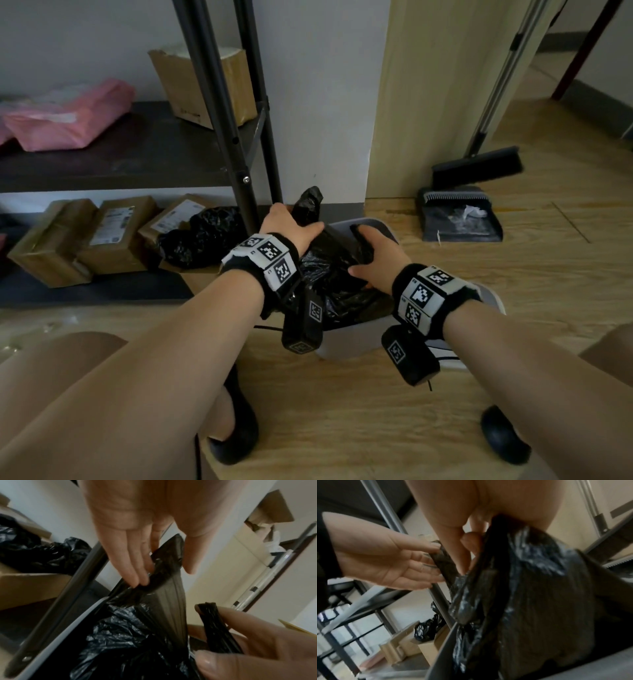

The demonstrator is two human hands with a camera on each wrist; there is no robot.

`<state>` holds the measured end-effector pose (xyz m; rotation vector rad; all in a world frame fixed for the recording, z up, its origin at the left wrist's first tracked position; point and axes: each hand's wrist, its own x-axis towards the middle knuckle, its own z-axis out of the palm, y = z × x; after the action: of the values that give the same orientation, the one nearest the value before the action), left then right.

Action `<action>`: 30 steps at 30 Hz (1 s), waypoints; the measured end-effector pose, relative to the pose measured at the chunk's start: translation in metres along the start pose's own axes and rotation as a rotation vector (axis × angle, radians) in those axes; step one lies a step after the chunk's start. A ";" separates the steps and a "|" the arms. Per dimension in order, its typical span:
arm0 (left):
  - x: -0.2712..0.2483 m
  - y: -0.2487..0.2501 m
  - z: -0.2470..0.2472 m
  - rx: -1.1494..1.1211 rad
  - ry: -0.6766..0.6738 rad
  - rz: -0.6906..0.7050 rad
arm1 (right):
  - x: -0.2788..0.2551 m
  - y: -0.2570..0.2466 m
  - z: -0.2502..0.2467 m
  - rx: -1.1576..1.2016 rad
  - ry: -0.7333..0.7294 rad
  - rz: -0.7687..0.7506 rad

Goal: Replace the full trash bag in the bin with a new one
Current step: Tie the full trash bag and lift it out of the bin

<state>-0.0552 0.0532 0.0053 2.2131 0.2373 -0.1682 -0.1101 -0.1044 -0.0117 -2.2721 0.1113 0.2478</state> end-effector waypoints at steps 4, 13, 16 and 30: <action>0.002 0.002 0.005 -0.130 -0.015 0.016 | 0.011 0.001 0.006 0.032 -0.007 -0.014; -0.006 0.007 -0.002 -0.316 -0.129 -0.081 | 0.016 -0.009 0.010 0.298 0.108 -0.042; -0.012 0.000 -0.003 -0.198 -0.215 -0.147 | 0.012 -0.015 0.014 0.328 -0.021 -0.091; -0.028 -0.012 -0.009 0.034 -0.322 0.014 | 0.037 -0.023 0.012 0.424 0.138 -0.011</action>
<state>-0.0846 0.0647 0.0075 2.1824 0.0416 -0.5181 -0.0717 -0.0799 -0.0102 -1.8648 0.2026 0.0531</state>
